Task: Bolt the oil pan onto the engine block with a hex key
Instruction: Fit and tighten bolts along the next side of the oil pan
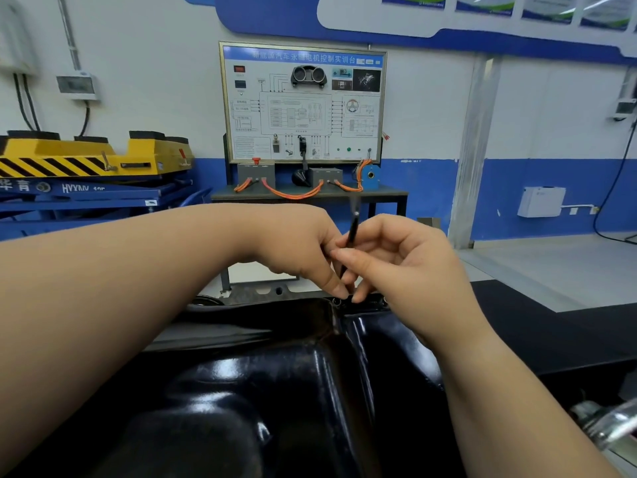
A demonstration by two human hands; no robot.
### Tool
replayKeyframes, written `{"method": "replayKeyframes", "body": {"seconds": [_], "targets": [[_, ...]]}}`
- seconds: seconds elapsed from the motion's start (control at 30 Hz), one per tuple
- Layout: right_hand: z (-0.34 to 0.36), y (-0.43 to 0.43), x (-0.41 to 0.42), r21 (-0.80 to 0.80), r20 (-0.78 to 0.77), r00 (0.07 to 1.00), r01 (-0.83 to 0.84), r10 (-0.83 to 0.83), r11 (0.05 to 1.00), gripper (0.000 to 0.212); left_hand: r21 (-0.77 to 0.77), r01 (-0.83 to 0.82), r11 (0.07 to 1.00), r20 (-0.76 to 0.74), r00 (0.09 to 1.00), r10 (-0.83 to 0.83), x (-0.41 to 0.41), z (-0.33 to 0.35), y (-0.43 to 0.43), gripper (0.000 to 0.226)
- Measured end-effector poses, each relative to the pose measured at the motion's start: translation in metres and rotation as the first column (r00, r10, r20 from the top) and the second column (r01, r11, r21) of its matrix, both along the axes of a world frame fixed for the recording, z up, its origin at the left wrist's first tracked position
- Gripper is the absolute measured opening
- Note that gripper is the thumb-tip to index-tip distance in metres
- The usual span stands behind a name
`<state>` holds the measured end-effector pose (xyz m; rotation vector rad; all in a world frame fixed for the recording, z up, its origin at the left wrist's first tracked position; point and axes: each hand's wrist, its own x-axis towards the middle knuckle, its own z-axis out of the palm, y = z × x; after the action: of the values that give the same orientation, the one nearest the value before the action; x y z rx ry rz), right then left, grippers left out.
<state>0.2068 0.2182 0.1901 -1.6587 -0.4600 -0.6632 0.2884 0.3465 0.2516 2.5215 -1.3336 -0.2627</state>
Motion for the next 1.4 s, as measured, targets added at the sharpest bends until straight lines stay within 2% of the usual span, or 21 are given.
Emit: {"method": "replayKeyframes", "body": {"seconds": [0.2, 0.33, 0.5, 0.6, 0.73, 0.87, 1.07, 1.23, 1.4], "targets": [[-0.002, 0.000, 0.001, 0.004, -0.004, 0.999, 0.046, -0.046, 0.999, 0.030, -0.024, 0.039, 0.999, 0.048, 0.998, -0.038, -0.001, 0.002, -0.002, 0.033], [-0.003, -0.001, 0.003, -0.041, -0.021, 1.000, 0.008, -0.009, 0.999, 0.017, 0.008, 0.040, 0.999, 0.073, 0.996, -0.041, -0.002, 0.002, -0.002, 0.039], [-0.001, -0.008, -0.001, -0.101, -0.038, 0.994, -0.104, 0.100, 0.989, 0.028, 0.012, 0.001, 1.000, 0.001, 1.000, -0.001, 0.000, 0.000, 0.000, 0.033], [0.001, -0.010, -0.001, -0.120, -0.054, 0.994, -0.098, 0.092, 0.988, 0.031, 0.020, -0.019, 1.000, -0.055, 0.998, 0.020, 0.001, -0.002, 0.002, 0.034], [0.000, -0.009, 0.001, -0.090, -0.071, 0.996, -0.055, 0.049, 0.994, 0.023, 0.034, -0.009, 0.999, -0.065, 0.998, 0.012, 0.001, -0.002, 0.002, 0.028], [-0.001, -0.006, 0.002, -0.097, -0.075, 0.997, 0.012, -0.019, 0.995, 0.028, -0.030, 0.048, 0.998, -0.058, 0.997, -0.049, -0.001, -0.001, 0.001, 0.019], [-0.001, -0.006, 0.002, -0.105, -0.085, 0.996, -0.044, 0.035, 0.994, 0.014, -0.016, 0.023, 1.000, 0.006, 1.000, -0.023, -0.001, 0.000, -0.001, 0.033], [0.000, -0.010, -0.001, -0.074, -0.056, 0.986, -0.160, 0.156, 0.984, 0.026, 0.002, -0.015, 1.000, 0.004, 1.000, 0.015, 0.001, -0.001, 0.001, 0.035], [0.002, -0.009, -0.001, -0.076, -0.050, 0.994, -0.102, 0.099, 0.992, 0.029, -0.005, -0.013, 1.000, -0.056, 0.998, 0.013, 0.002, -0.002, 0.001, 0.029]]}}
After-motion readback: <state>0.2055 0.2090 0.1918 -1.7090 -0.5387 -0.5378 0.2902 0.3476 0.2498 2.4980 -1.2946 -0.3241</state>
